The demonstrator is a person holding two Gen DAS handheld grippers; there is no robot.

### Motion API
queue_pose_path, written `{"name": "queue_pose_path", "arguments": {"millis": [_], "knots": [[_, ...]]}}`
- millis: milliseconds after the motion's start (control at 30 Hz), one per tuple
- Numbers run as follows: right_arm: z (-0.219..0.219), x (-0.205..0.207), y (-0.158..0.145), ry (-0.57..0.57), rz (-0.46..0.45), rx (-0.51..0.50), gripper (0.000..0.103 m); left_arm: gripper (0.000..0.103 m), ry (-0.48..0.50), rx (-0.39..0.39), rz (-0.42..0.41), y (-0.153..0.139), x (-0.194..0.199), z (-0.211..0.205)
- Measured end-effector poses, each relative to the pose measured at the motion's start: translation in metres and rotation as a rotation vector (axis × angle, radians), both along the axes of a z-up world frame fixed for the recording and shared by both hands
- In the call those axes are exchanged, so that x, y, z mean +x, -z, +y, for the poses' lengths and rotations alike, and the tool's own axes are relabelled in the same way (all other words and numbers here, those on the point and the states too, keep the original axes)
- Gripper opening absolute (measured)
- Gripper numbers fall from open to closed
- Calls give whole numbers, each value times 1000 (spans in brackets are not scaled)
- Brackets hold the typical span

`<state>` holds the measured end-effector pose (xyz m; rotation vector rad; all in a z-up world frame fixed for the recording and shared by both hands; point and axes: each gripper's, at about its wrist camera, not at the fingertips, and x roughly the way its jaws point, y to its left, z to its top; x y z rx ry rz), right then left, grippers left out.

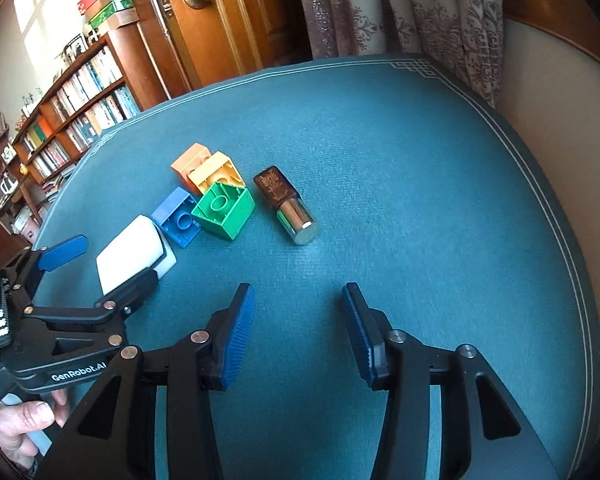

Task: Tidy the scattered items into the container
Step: 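Grasp the white sponge block with the left gripper while the right grasps the brown bottle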

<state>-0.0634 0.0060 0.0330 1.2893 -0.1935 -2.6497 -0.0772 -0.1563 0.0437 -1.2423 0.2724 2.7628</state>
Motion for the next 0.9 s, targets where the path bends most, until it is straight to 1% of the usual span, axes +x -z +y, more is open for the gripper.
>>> {"name": "queue_pose_path", "arguments": {"millis": [233,300,433,500,667,733,800,900], "knots": [[-1,-20,-1,-5,21,3,49,102,-1,55,-18,9,-8,-5],[-3,-28,-2,-7,29,8,49,100,5,67,-17,10,-8,-5],[-7,-44,-5,-19,50,19,49,91,40,86,-19,11,-6,-2],[-10,-51,-6,-25,60,27,49,83,53,101,-22,11,-5,-1],[-18,-67,-7,-42,82,47,49,72,74,108,-16,10,-3,6],[-21,-69,-7,-48,88,51,37,63,84,119,-17,9,-3,7],[-22,-71,-6,-62,82,48,31,57,92,124,-16,9,-2,10],[-25,-66,-5,-62,91,71,26,55,93,123,-12,9,0,11]]}}
